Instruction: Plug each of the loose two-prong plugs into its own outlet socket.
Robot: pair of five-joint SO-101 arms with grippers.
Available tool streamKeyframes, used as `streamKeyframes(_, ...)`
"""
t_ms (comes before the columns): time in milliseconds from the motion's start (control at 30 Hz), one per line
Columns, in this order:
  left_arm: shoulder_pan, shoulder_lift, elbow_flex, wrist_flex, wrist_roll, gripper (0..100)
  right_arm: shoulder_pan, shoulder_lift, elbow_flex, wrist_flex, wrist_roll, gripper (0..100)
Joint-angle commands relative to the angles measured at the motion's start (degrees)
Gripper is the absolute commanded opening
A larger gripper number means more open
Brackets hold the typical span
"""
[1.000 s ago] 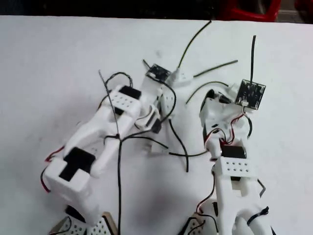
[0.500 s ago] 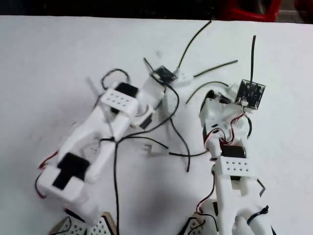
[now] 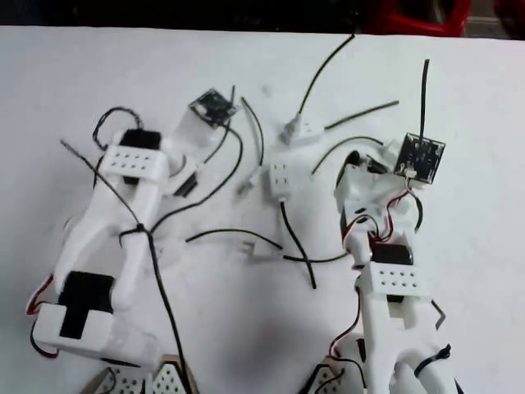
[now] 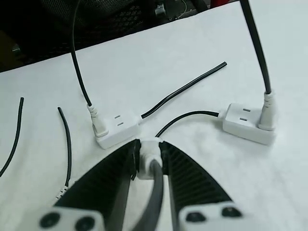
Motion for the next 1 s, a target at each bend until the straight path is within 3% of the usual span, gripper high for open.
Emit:
streamKeyframes(0, -1.19, -4.35, 8.70, -12.92, -2.02, 3, 0.31, 0.04, -2.64, -1.10, -0.35, 1.6)
streamKeyframes(167, -1.80, -4.79, 13.10, -15.56, -1.41, 21, 0.31, 0.13, -2.55, -1.10, -0.26, 1.6)
streamKeyframes(267, -3.30, -8.04, 13.89, -15.12, 1.76, 26, 0.31, 0.13, -2.55, -1.10, -0.26, 1.6)
streamKeyframes(567, -7.69, -23.43, 16.62, -13.01, 3.43, 27, 0.31, 0.13, -2.55, -1.10, -0.18, 1.6)
streamKeyframes(767, -11.38, -22.29, 17.32, -16.18, 3.43, 27, 0.31, 0.13, -2.55, -1.01, -0.18, 1.6)
streamKeyframes(967, -12.18, -12.44, 17.23, -21.80, 3.43, 27, 0.31, 0.13, -2.46, -0.75, -0.18, 1.6)
